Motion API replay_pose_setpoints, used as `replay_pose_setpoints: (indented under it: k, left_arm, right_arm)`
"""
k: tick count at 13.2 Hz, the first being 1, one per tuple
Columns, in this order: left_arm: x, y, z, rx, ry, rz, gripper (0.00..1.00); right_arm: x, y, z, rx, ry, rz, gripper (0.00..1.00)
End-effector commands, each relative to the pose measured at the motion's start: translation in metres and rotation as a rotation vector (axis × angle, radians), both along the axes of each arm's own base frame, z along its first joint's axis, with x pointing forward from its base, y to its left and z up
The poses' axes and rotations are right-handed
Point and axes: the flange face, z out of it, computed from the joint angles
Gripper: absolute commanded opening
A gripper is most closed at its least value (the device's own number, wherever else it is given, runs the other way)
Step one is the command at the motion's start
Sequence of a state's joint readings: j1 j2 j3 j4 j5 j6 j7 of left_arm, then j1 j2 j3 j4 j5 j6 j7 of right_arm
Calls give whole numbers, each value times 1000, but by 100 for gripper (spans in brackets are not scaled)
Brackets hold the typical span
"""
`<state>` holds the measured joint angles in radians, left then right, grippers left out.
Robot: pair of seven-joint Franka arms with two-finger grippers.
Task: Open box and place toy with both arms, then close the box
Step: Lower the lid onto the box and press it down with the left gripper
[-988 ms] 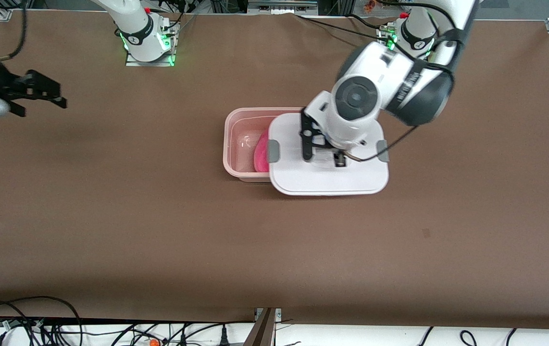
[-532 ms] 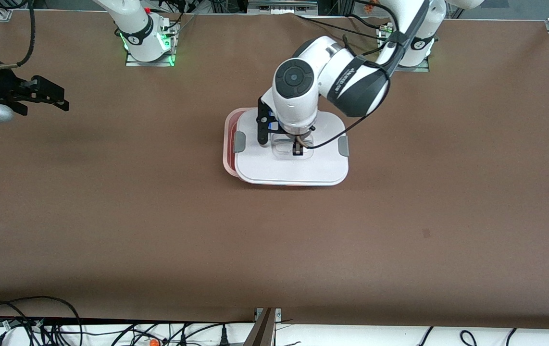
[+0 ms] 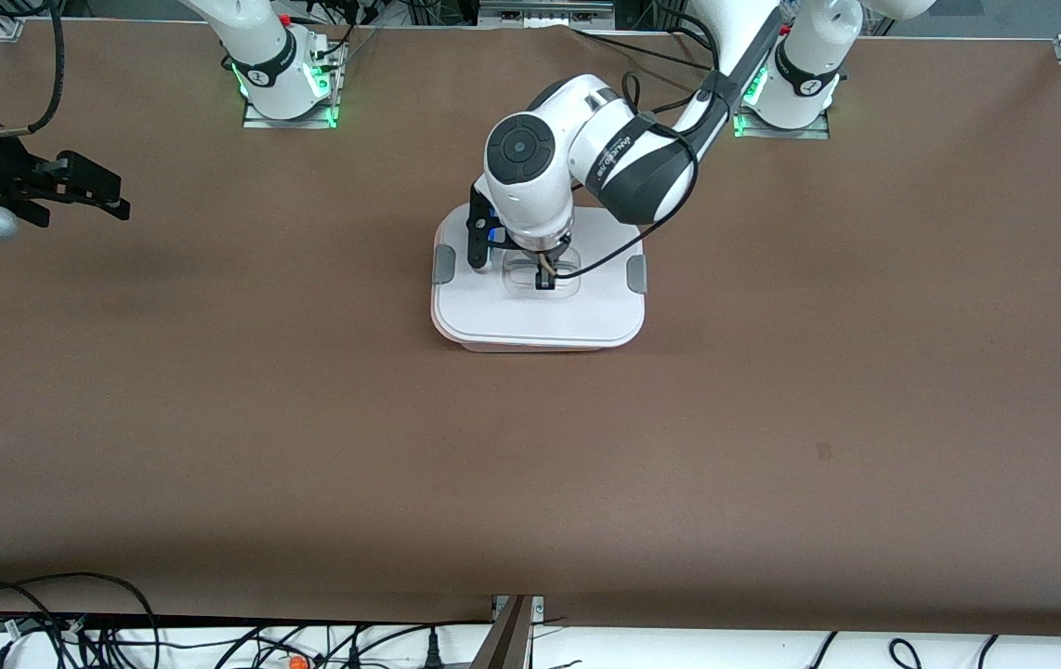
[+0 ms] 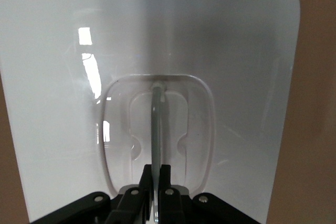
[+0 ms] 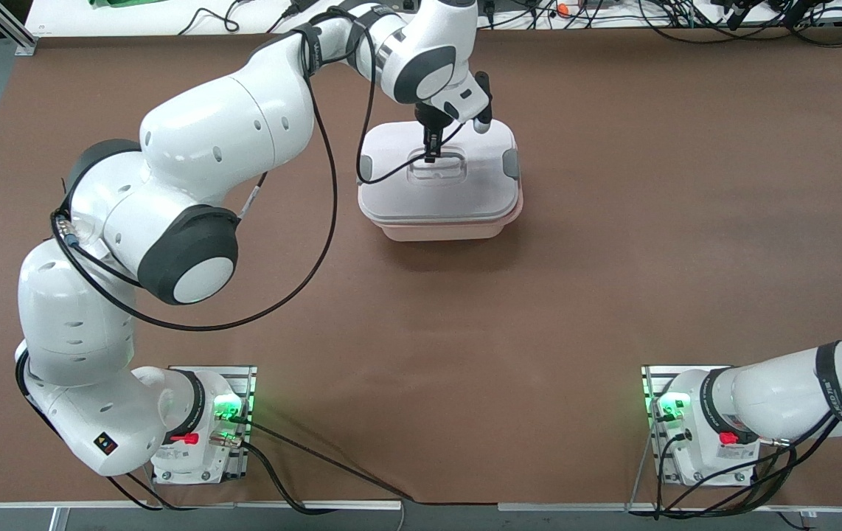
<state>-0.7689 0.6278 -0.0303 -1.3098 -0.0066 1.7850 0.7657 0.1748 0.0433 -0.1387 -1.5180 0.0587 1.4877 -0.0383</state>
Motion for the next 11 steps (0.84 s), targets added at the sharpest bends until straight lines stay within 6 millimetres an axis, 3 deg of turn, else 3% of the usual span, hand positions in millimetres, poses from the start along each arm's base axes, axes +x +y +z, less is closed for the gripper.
replay_pose_setpoints:
  k: [1,11]
  left_arm:
    - [-1,-13,-2,15,-27,27,0]
    - [-6,-21,-25,64,-37,41,0]
  right_arm:
    - [-2,-4,0,-12,-8,-3,100]
    - [2,9,-9,-15,-1,18,100]
